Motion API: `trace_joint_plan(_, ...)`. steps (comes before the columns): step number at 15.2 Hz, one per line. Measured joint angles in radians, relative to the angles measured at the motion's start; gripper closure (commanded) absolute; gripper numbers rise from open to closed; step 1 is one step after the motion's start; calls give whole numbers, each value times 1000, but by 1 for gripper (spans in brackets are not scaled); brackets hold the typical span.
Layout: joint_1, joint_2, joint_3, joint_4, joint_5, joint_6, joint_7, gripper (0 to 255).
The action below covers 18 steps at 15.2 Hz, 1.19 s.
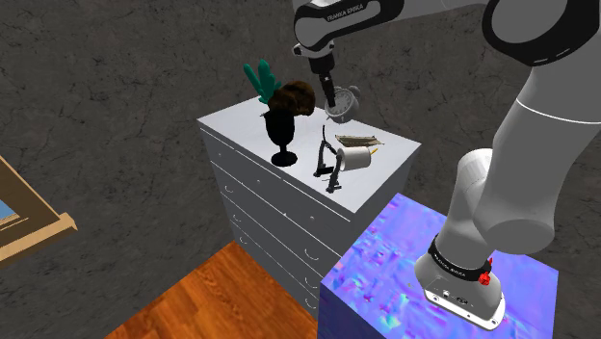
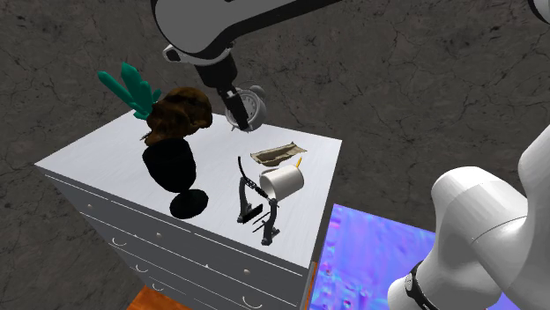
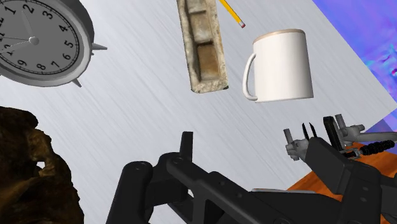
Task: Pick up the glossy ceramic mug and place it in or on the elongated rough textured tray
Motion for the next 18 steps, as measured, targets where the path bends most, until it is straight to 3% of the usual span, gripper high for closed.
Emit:
trace_joint_plan(1, 0, 0, 0, 0, 0, 0, 0, 0)
trace_joint_plan(2, 0, 0, 0, 0, 0, 0, 0, 255)
trace_joint_plan(11, 0, 0, 0, 0, 0, 0, 0, 255)
trace_joint_plan(12, 0, 0, 0, 0, 0, 0, 0, 0)
trace_joint_plan(18, 4, -22, 4, -142, -13, 110, 19, 0)
